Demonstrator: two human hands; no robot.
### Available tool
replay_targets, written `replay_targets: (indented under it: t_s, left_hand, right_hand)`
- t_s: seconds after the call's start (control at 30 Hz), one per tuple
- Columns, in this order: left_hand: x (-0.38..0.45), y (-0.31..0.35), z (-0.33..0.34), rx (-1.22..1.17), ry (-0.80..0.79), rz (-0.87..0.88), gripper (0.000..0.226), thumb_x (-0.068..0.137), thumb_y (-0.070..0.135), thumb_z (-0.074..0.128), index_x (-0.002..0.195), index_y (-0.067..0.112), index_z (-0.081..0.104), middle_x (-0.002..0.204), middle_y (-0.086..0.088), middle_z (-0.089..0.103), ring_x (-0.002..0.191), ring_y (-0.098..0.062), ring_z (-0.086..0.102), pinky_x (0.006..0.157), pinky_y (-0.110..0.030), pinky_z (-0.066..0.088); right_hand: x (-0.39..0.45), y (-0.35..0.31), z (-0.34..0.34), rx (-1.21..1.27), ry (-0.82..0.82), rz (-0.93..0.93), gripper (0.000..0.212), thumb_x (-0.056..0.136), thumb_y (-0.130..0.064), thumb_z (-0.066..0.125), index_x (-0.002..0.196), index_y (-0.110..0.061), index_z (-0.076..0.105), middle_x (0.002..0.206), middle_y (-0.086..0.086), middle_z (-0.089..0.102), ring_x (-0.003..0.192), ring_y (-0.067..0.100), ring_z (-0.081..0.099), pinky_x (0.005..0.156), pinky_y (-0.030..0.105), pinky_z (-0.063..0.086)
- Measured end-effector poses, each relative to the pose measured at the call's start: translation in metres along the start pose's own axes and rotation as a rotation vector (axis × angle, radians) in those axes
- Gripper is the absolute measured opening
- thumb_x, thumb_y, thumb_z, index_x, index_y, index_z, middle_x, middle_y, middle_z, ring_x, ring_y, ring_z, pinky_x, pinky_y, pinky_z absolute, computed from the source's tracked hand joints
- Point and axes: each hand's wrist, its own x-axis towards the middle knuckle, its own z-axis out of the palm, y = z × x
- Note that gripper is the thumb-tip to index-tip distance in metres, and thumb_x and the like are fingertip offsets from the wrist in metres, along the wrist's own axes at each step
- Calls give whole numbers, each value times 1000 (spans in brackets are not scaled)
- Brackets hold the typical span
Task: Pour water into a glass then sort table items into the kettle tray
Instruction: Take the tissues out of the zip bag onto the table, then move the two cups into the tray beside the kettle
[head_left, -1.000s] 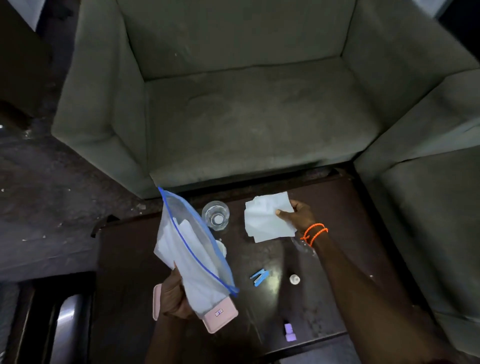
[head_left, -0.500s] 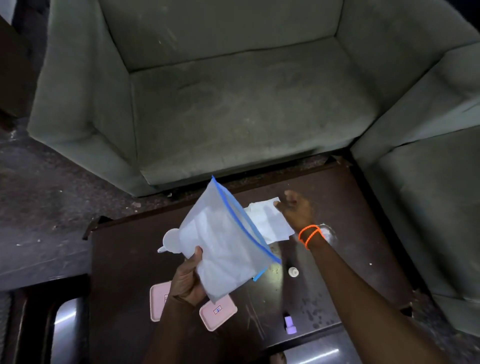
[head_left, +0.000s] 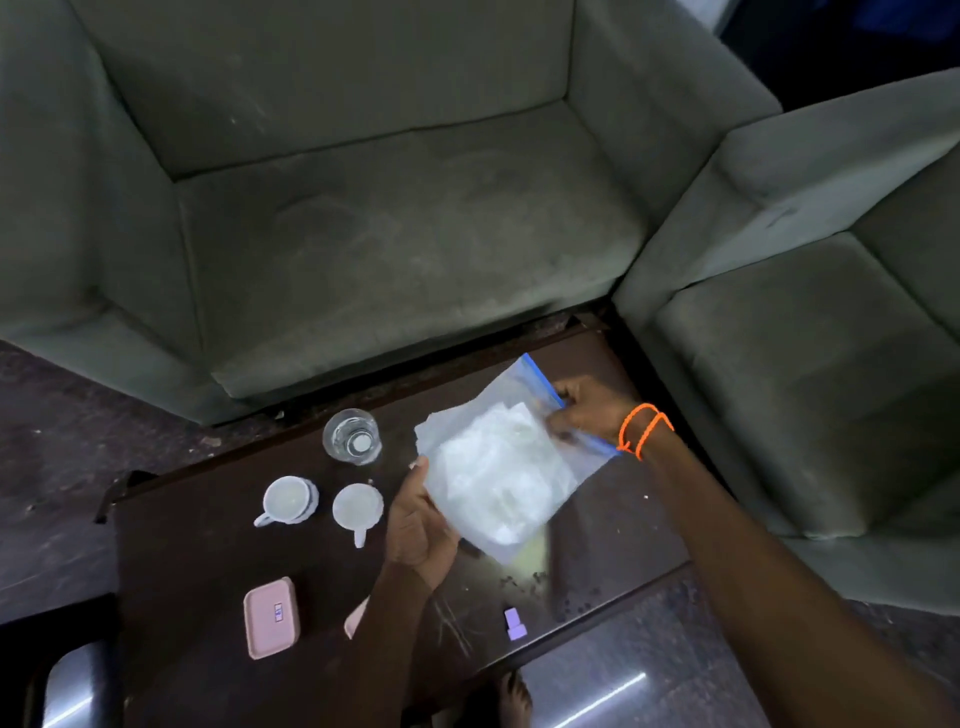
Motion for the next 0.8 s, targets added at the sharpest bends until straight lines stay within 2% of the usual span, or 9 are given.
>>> replay_targets:
  t_s: [0.13,0.23,0.3,0.4,0.5,0.63,0.7,0.77,0.8]
  left_hand:
    - [14,-35,13,269,36,-87,32,100,23,63,130,12,66,123,-10,76,105,-24,77,90,-43,57]
    - [19,-63,19,531,25,-198,16,97,14,68,113,11,67,110,-12,78,101,-30,76,84,-43,62]
    - [24,-82,19,720,1,-266,13,97,9,68,109,6,67,107,-18,77,100,-33,75,83,-42,64]
    - [33,-112,17,980,-58,-332,10,93,4,70,102,-2,69,101,-26,75,87,-33,78,78,-38,66]
    - [45,-138,17,1148,-89,-388,12,89,-1,69,82,8,65,75,-19,66,63,-21,68,66,-31,62]
    - [55,-153,9,1489,-40,-160,22,67,29,73,83,14,70,82,-18,77,81,-30,77,79,-40,65]
    - [53,-145,1,1525,-1,-63,38,70,32,71,102,13,76,95,-9,80,87,-21,76,82,-26,61]
    - [48,-131,-8,1499,51,46,33,76,29,73,106,16,78,98,-2,80,82,-9,72,75,-6,51]
    - [45,-122,-13,1479,70,105,30,76,28,73,104,18,79,95,0,81,78,-7,71,74,-5,51]
  right_hand:
    - [-1,36,-27,-305,141,68,5,79,-5,68,74,-8,67,64,5,62,49,10,53,54,25,46]
    - [1,66,-35,-501,234,80,20,79,-17,71,62,-14,60,56,-2,50,58,16,46,50,24,34]
    - [3,84,-35,-585,220,89,7,79,-20,75,74,-17,71,68,2,62,71,22,57,61,26,44]
    - [14,118,-23,-666,215,119,19,78,-22,75,96,-19,77,99,8,74,94,30,67,83,32,53]
    - [27,152,-4,-728,276,148,30,77,-14,64,102,-28,73,108,7,71,101,32,66,85,34,53]
    - [36,178,16,-933,329,96,36,77,-9,61,108,-27,70,104,3,73,100,30,67,89,37,45]
    - [35,185,25,-969,443,58,45,70,-7,67,110,-27,70,98,5,74,96,31,67,90,39,41]
    - [31,184,35,-933,518,3,54,58,-1,71,108,-22,71,96,8,72,94,35,63,88,43,41]
    - [29,179,40,-902,553,-37,56,54,0,72,107,-19,71,96,10,71,93,36,62,87,44,42]
